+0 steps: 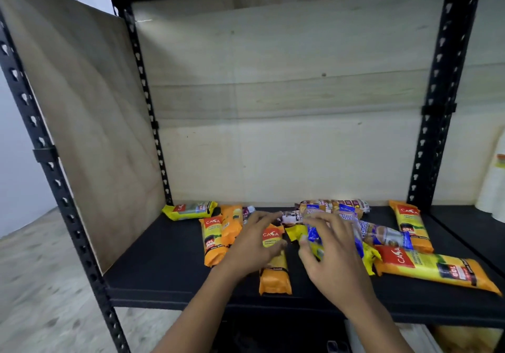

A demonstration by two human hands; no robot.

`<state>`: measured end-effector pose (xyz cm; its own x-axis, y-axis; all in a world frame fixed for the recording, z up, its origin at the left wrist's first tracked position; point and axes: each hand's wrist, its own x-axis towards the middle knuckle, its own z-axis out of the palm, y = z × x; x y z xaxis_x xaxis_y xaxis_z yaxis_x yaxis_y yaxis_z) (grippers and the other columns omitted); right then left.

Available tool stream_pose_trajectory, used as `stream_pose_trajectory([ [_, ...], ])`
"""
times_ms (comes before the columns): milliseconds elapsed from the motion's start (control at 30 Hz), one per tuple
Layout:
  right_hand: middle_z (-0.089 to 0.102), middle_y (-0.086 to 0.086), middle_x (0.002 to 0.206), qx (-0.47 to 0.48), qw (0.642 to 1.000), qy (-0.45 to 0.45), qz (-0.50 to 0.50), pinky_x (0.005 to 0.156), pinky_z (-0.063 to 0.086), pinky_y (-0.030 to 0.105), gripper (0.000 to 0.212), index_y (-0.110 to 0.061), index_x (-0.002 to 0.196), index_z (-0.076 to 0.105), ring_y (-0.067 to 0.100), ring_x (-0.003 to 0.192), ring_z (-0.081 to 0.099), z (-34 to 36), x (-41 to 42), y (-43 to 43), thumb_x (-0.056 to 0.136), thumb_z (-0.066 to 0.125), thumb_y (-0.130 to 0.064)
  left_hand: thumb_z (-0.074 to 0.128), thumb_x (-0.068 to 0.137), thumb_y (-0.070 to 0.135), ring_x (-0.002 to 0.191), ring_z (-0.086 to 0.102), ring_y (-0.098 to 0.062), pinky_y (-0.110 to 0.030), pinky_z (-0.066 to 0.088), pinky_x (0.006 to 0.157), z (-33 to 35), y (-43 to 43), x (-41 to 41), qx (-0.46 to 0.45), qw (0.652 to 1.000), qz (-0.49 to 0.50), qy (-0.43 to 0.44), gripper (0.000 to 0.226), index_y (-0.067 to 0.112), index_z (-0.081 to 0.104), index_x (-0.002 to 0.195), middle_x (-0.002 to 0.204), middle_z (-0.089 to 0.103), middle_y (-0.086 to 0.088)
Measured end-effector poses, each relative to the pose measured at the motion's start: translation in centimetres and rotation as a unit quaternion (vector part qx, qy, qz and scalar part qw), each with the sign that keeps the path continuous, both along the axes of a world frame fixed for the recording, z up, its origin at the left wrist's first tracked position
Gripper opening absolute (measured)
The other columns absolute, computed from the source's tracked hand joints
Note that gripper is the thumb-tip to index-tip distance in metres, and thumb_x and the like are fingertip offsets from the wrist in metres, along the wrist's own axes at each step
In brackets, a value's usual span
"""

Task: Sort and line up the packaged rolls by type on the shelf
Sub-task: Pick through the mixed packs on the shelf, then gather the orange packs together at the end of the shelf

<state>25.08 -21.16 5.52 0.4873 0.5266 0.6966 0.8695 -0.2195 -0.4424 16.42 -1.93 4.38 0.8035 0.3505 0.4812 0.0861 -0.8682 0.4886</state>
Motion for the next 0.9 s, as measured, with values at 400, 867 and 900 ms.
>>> stream_pose_trajectory([
  [400, 0.040, -0.014, 0.134, -0.141, 0.978, 0.086, 0.124, 0.091, 0.047, 0.025, 0.039, -0.034, 0.135, 0.050, 0.004, 0.126, 0.042, -2.4, -3.8, 8.2, 0.098, 0.054, -0.044, 0.063, 0.087, 0.025, 0.139, 0.032, -0.021, -0.034, 0.037, 0.110, -1.1, 6.8, -7.9, -0.028, 0.979, 0.158, 0.123, 0.064, 0.033, 0.040, 0.147, 0.151, 0.025, 0.003],
  [867, 0.017, 0.001, 0.164, -0.280, 0.950, 0.025, 0.133, 0.111, 0.039, 0.040, 0.067, -0.025, 0.156, 0.028, 0.023, 0.150, 0.018, -1.8, -2.2, 17.9, 0.098, 0.057, -0.008, 0.069, 0.087, 0.046, 0.148, 0.017, -0.023, -0.033, 0.027, 0.114, -4.1, 9.2, -8.0, -0.032, 0.968, 0.140, 0.205, 0.091, 0.026, 0.016, 0.157, 0.163, -0.008, 0.007],
  [900, 0.016, 0.001, 0.165, -0.288, 0.948, 0.021, 0.136, 0.112, 0.037, 0.041, 0.070, -0.025, 0.157, 0.027, 0.024, 0.151, 0.015, -1.8, -1.9, 18.4, 0.097, 0.057, -0.004, 0.069, 0.088, 0.046, 0.148, 0.017, -0.023, -0.034, 0.026, 0.115, -4.0, 9.3, -8.0, -0.021, 0.969, 0.138, 0.203, 0.088, 0.028, 0.017, 0.157, 0.164, -0.005, 0.007],
])
